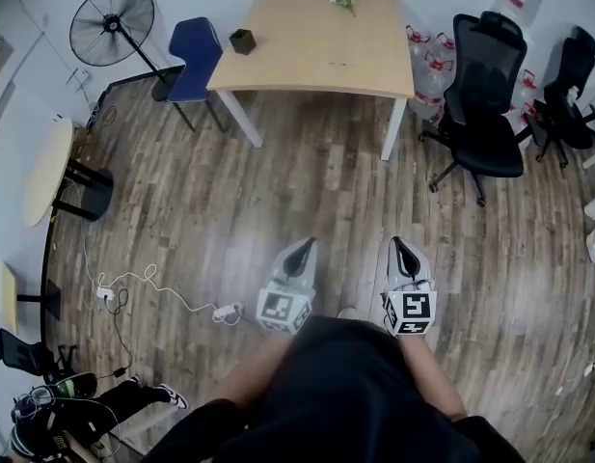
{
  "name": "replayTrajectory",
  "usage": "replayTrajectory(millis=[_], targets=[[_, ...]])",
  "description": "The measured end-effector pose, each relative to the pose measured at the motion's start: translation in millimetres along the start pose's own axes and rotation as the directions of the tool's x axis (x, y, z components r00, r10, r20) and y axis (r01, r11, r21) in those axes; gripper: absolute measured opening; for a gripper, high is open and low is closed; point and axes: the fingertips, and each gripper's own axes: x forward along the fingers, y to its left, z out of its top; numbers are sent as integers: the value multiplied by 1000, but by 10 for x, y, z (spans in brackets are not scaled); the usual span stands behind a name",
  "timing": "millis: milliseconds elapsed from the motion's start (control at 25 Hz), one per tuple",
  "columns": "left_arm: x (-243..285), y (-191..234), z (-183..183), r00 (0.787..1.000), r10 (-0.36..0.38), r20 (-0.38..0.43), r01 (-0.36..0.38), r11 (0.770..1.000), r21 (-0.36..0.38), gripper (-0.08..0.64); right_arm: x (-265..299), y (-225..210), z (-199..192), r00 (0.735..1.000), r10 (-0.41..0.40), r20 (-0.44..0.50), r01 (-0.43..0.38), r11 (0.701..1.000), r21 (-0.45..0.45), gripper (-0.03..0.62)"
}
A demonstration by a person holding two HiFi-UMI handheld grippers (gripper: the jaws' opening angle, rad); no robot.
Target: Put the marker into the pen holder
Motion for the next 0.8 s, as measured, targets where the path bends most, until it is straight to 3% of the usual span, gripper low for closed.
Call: replayTrajectory(millis=[360,800], targets=[[743,567,-9,1000,-27,8,28,999,-32,2,767,-178,-113,997,-8,-73,7,1000,-11,3],[2191,1958,313,997,-82,-14,80,994,-74,2,2720,-553,396,991,-62,-119,61,998,-6,3]])
